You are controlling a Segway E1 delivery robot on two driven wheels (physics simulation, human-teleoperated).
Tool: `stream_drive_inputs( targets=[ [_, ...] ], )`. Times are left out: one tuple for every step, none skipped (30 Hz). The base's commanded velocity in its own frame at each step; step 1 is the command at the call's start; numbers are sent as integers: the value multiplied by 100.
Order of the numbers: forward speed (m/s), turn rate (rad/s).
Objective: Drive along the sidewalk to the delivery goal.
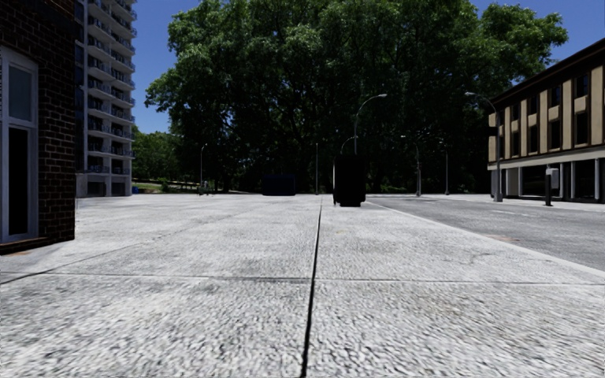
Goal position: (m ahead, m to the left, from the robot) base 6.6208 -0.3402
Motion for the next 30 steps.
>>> stream_drive_inputs(
  targets=[
    [188,0],
    [188,0],
    [188,0],
    [188,0],
    [188,0],
    [188,0],
    [188,0],
    [188,0],
    [188,0],
    [188,0],
    [188,0],
    [188,0],
    [188,0],
    [188,0],
    [188,0],
    [188,0],
    [188,0],
    [188,0],
    [188,0],
    [188,0],
    [188,0],
    [188,0],
    [188,0],
    [188,0],
    [188,0],
    [188,0],
    [188,0],
    [188,0],
    [188,0],
    [188,0]
  ],
)
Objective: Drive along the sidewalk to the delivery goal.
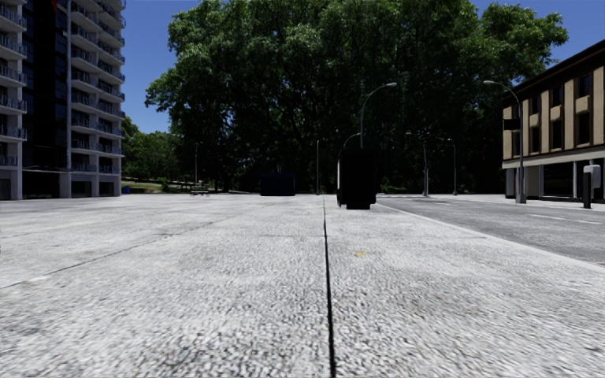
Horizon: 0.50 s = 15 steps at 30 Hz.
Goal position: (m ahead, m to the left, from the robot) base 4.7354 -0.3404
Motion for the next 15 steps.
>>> stream_drive_inputs(
  targets=[
    [188,0],
    [188,0],
    [188,0],
    [188,0],
    [188,0],
    [188,0],
    [188,0],
    [188,0],
    [188,0],
    [188,0],
    [188,0],
    [188,0],
    [189,-11],
    [189,-27],
    [190,-32]
  ],
)
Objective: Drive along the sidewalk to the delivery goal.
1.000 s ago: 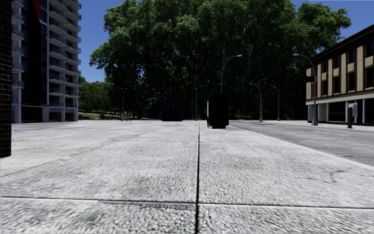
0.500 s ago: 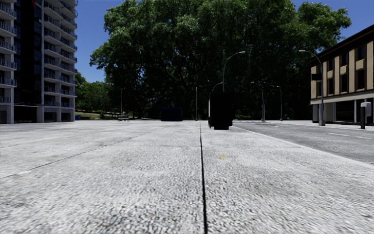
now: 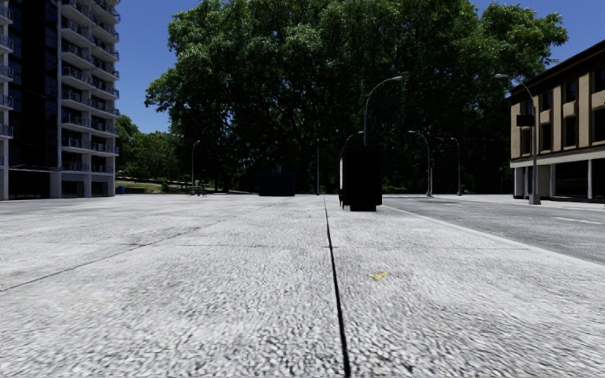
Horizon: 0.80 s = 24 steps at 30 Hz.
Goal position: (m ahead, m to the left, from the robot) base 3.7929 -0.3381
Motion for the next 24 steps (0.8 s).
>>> stream_drive_inputs(
  targets=[
    [190,-32],
    [190,-33],
    [190,-27],
    [190,0],
    [190,0],
    [190,0],
    [190,0],
    [190,0],
    [190,0],
    [190,0],
    [190,0],
    [190,0],
    [190,0],
    [190,0],
    [190,0],
    [190,0],
    [190,0],
    [190,0],
    [190,0],
    [190,0],
    [190,0],
    [190,0],
    [189,0],
    [189,0]
  ],
)
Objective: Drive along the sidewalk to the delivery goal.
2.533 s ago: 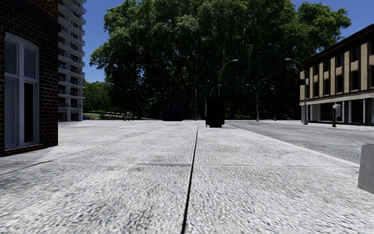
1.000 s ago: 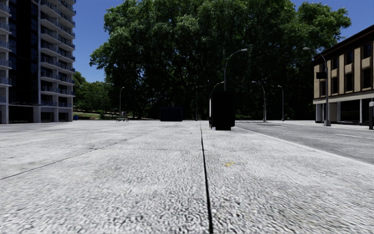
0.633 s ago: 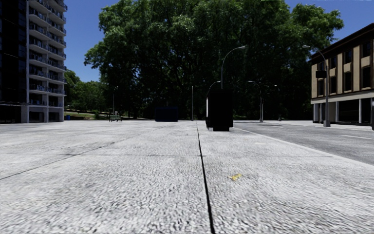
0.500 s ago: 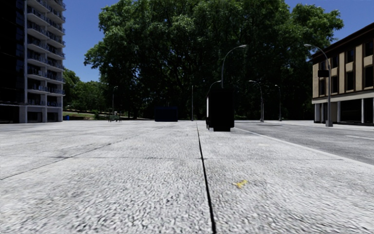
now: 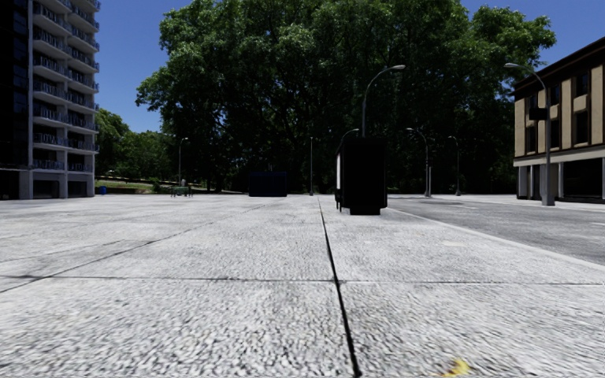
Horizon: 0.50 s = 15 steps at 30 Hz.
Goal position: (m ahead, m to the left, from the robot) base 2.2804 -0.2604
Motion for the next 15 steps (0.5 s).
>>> stream_drive_inputs(
  targets=[
    [189,0],
    [189,0],
    [189,0],
    [189,0],
    [189,0],
    [189,0],
    [189,0],
    [189,0],
    [189,0],
    [189,-4],
    [189,-4],
    [189,-16],
    [189,-27],
    [189,-37],
    [189,-37]
  ],
)
